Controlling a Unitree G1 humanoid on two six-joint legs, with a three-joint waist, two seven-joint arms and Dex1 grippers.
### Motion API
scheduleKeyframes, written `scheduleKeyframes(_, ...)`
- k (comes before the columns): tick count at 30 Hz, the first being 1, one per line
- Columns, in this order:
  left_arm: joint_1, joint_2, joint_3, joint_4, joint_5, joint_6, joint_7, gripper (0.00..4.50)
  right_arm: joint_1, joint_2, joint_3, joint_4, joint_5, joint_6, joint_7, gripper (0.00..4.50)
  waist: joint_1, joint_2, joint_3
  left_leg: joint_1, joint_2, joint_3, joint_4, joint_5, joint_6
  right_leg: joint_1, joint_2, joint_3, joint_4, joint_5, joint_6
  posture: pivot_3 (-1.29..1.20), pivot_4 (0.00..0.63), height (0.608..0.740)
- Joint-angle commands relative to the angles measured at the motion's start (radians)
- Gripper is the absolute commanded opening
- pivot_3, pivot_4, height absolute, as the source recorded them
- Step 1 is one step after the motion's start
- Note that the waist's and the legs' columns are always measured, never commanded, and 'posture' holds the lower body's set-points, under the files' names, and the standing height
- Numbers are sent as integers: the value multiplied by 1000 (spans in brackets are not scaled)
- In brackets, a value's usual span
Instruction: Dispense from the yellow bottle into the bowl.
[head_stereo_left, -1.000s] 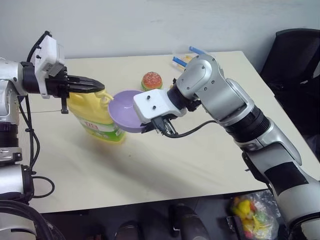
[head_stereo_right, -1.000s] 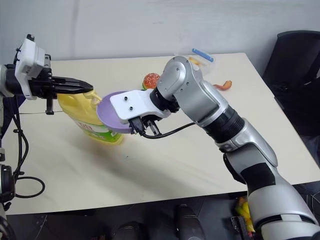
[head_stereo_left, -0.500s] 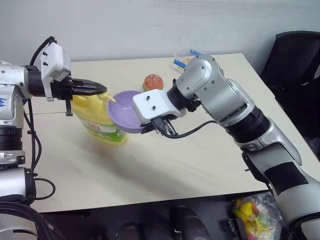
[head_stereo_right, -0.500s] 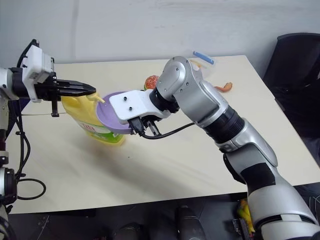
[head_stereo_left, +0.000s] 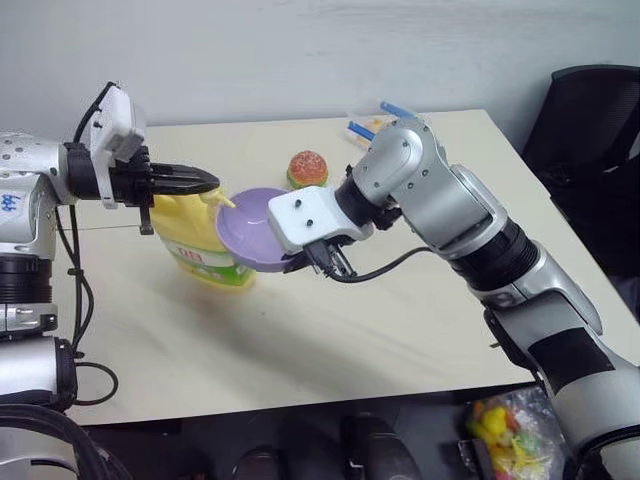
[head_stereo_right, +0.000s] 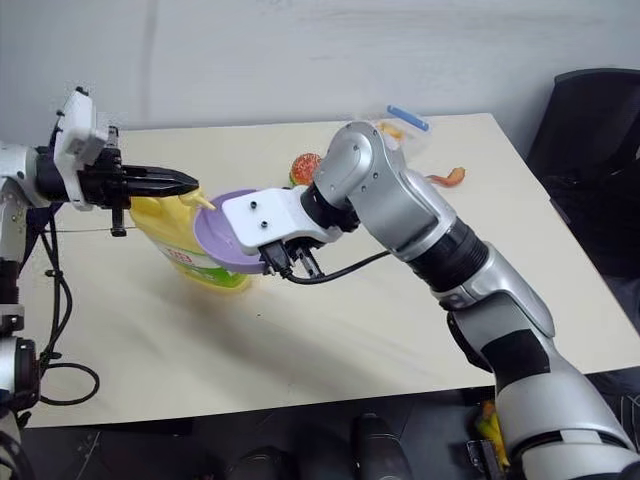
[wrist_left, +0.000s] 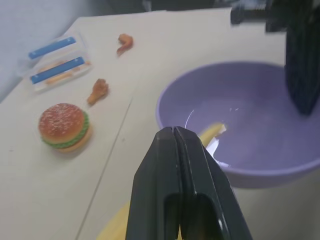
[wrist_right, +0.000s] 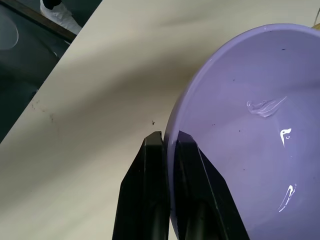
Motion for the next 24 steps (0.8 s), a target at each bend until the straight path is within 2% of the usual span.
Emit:
scheduleKeyframes(1, -64, 69, 74, -82, -115, 163, -53, 1149, 36, -39, -22, -69, 0, -1, -11, 0, -2, -3, 2, -3, 0, 0, 0, 0, 0, -3, 0, 0, 0, 0, 0, 0, 150, 740)
scheduleKeyframes(4, -73, 112, 108, -145, -180, 242, -70, 2014, 101, -85, -54, -117, 8, 38, -41, 0, -6, -5, 2, -13, 0, -3, 1, 0, 0, -14, -1, 0, 1, 0, 0, 0, 150, 740)
scheduleKeyframes(8, -39, 171, 169, -297, -297, 385, -74, 3209, 278, -213, -116, -186, -25, 13, -133, 0, -5, -6, 2, -17, 0, -6, 4, 0, 0, -15, -4, 0, 0, 0, 0, 0, 150, 740)
scheduleKeyframes(12, 129, 250, 195, -492, -361, 421, -127, 4409, 425, -282, -133, -177, -82, -107, -230, 0, -4, -6, 3, -18, 0, -9, 7, 0, 0, -14, -8, 1, 1, 0, 0, 0, 150, 740)
scheduleKeyframes(16, 306, 285, 203, -633, -350, 351, -120, 4464, 517, -300, -122, -128, -139, -216, -302, 0, 1, -7, 4, -16, -2, -8, 7, 0, -1, -13, -7, 4, 0, -1, -1, 0, 150, 740)
scheduleKeyframes(18, 337, 285, 203, -656, -351, 329, -102, 4464, 532, -286, -123, -101, -154, -236, -326, 0, 3, -9, 7, -16, -2, -8, 8, 1, -1, -13, 1, 6, 1, -1, -1, 0, 150, 740)
scheduleKeyframes(22, 375, 279, 189, -679, -312, 254, -78, 4464, 545, -268, -121, -54, -173, -274, -355, 0, 4, -8, 7, -17, -2, -4, 8, 1, -1, -14, 2, 7, 0, -1, -1, 0, 150, 740)
scheduleKeyframes(24, 383, 268, 184, -688, -312, 237, -60, 4500, 567, -260, -118, -33, -179, -279, -368, 551, 4, -8, 7, -17, -1, -3, 7, 1, -1, -14, 2, 7, 0, -1, -1, 0, 150, 740)
